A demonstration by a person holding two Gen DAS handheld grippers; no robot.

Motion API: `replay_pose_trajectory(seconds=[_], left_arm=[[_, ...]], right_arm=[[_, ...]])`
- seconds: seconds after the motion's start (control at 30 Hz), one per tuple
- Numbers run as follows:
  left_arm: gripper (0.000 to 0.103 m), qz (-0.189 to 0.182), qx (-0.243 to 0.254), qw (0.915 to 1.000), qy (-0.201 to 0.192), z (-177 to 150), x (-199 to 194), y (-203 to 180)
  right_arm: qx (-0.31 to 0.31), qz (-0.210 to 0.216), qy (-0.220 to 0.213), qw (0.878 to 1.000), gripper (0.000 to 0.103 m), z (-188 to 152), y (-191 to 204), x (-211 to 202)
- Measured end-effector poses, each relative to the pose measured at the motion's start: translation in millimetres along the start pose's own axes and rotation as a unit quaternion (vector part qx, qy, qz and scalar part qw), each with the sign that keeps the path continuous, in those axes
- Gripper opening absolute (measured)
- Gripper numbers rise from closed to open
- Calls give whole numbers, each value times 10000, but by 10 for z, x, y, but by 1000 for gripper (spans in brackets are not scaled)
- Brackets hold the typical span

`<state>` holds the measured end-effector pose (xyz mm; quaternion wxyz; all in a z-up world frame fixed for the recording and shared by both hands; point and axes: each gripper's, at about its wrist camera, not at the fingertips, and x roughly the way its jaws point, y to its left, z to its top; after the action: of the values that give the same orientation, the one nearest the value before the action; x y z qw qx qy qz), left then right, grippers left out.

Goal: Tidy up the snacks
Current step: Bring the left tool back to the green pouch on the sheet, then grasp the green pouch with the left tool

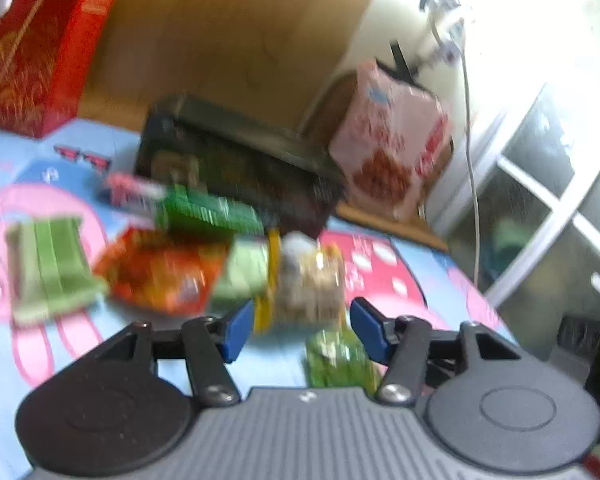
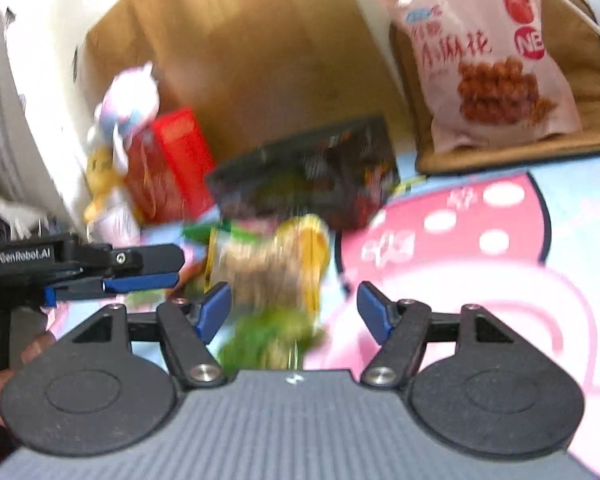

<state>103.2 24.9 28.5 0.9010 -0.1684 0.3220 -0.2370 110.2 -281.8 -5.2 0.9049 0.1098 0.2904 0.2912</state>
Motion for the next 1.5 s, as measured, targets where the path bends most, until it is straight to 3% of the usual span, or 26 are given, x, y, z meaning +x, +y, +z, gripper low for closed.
replay_pose_trajectory(seconds=[0.17, 0.27, 0.43, 0.63, 0.83, 0.93, 1.07, 1.2, 1.3, 1.5], left_arm=[[45, 48, -135, 9995, 279, -166, 76, 46], [45, 72, -156, 9996, 245, -220, 13, 106], [45, 308, -78, 9995, 84, -323, -175, 211], [45, 699, -355, 9967, -205, -360, -490, 522], [44, 1309, -432, 9892, -489, -284, -672, 791], [45, 1355, -557, 9877, -551, -260, -721, 886], [47, 1376, -821, 9849, -655, -265, -861, 1022], [47, 1397, -1088, 9810, -797, -334, -1100, 1156], [47, 1282, -1382, 9789, -793, -423, -1278, 1276], [46, 775, -1798, 9782, -693, -633, -1453, 1329]], right_arm=[[-782, -136, 389, 9961, 64, -117, 329, 103], [-1060, 211, 539, 9927, 64, -190, 522, 129], [-2164, 516, 759, 9720, 72, -334, 992, 230], [-2313, 1011, 922, 9632, 76, -333, 1295, 431], [-2747, 1691, 1121, 9399, 78, -417, 1732, 618], [-2819, 1924, 1179, 9325, 78, -443, 1880, 669], [-2428, 2112, 1191, 9393, 76, -369, 1790, 697], [-1555, 2096, 831, 9617, 75, -257, 1525, 619], [-1091, 1850, 711, 9741, 76, -220, 1397, 611], [-919, 1638, 958, 9775, 68, -192, 1461, 766]])
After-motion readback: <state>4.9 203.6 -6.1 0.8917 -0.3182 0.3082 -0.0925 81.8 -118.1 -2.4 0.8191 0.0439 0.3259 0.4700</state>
